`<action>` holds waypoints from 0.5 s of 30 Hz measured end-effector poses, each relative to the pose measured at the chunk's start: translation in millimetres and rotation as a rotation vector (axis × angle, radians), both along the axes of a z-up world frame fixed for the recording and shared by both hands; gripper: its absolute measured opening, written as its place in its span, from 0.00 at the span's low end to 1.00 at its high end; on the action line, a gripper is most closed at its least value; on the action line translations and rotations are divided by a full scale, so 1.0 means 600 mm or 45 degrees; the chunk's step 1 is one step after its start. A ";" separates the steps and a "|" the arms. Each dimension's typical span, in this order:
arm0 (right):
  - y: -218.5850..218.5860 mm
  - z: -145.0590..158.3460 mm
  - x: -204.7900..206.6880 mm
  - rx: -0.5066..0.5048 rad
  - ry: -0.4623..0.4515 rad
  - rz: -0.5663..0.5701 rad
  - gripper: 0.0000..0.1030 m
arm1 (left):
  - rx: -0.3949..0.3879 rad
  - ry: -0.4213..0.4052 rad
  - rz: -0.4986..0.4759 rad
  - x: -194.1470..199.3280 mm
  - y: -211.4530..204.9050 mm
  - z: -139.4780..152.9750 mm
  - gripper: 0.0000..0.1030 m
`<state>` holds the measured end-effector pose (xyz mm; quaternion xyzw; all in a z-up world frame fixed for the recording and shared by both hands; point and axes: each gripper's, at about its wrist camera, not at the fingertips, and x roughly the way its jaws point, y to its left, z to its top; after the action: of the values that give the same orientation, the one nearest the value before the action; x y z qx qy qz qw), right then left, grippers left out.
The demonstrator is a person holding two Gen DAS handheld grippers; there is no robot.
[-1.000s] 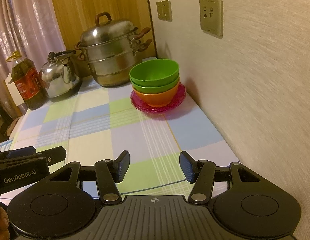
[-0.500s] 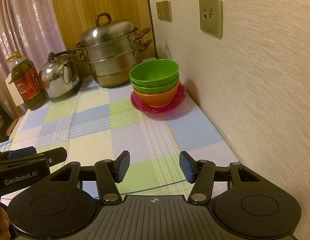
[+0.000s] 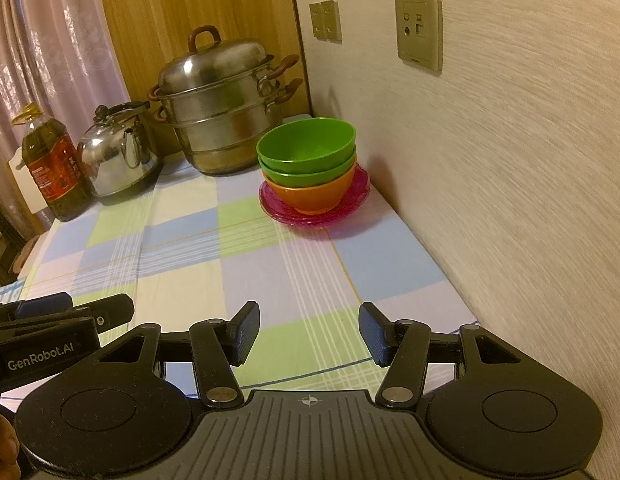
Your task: Organize plates and bowls
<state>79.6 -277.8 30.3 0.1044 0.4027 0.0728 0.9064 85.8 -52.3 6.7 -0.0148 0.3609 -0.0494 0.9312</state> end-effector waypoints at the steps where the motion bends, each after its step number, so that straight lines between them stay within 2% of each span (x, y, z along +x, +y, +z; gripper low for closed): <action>1: -0.001 -0.001 0.000 0.000 0.001 -0.001 0.54 | 0.001 0.001 0.000 0.000 -0.001 0.000 0.68; 15: -0.002 -0.006 0.000 0.000 0.006 0.001 0.53 | 0.002 0.005 -0.009 0.000 -0.003 -0.003 0.68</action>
<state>79.9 -278.8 26.6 0.1045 0.4047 0.0730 0.9055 85.7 -54.1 4.7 -0.0131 0.3627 -0.0524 0.9304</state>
